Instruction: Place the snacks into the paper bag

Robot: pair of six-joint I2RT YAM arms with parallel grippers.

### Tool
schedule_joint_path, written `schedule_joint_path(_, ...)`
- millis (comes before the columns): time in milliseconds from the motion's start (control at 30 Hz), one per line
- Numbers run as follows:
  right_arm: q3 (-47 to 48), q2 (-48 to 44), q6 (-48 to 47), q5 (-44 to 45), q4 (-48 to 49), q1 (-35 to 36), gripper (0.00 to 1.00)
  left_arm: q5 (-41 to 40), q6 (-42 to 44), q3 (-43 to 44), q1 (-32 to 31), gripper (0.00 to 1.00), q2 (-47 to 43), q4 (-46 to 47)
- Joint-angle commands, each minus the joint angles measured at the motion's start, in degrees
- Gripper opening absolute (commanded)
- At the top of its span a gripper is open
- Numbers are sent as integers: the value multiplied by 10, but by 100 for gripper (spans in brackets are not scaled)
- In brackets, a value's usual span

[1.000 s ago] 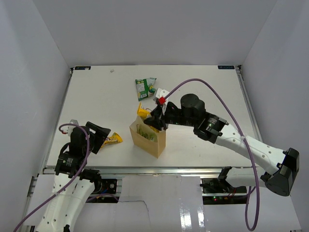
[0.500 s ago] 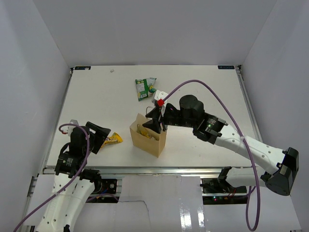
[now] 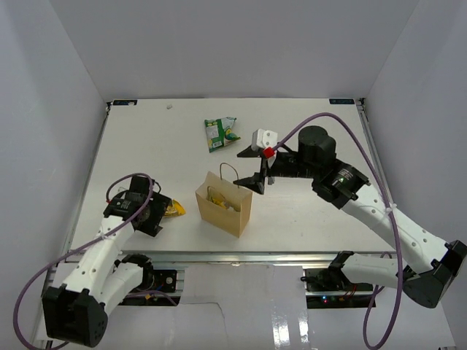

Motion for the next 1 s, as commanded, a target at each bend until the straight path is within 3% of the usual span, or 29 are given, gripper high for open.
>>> schedule_joint_path(0, 12, -21, -25, -29, -23, -66, 77, -9, -100, -1, -2, 88, 44, 2)
schedule_joint_path(100, -5, -31, -13, -41, -27, -119, 78, -30, -119, -38, -2, 91, 52, 72)
schedule_joint_path(233, -42, -49, -10, -55, -33, -164, 78, -58, -122, -66, 3, 88, 72, 164)
schedule_joint_path(433, -92, -61, 0, -70, -31, -204, 78, -79, -121, -67, 23, 79, 152, 201)
schedule_joint_path(500, -103, -62, 0, -72, -31, -213, 78, -78, -108, -71, 33, 70, 164, 216)
schedule_joint_path(567, -109, -60, 3, -74, -29, -222, 78, -73, -105, -74, 43, 54, 179, 223)
schedule_joint_path(667, -120, -57, 8, -77, -27, -237, 78, -63, -101, -82, 54, 47, 179, 223)
schedule_joint_path(800, -129, -53, 13, -80, -27, -249, 78, -59, -91, -95, 61, 26, 150, 226)
schedule_joint_path(967, -134, -49, 14, -82, -26, -262, 78, -48, -12, -63, 62, 9, 102, 223)
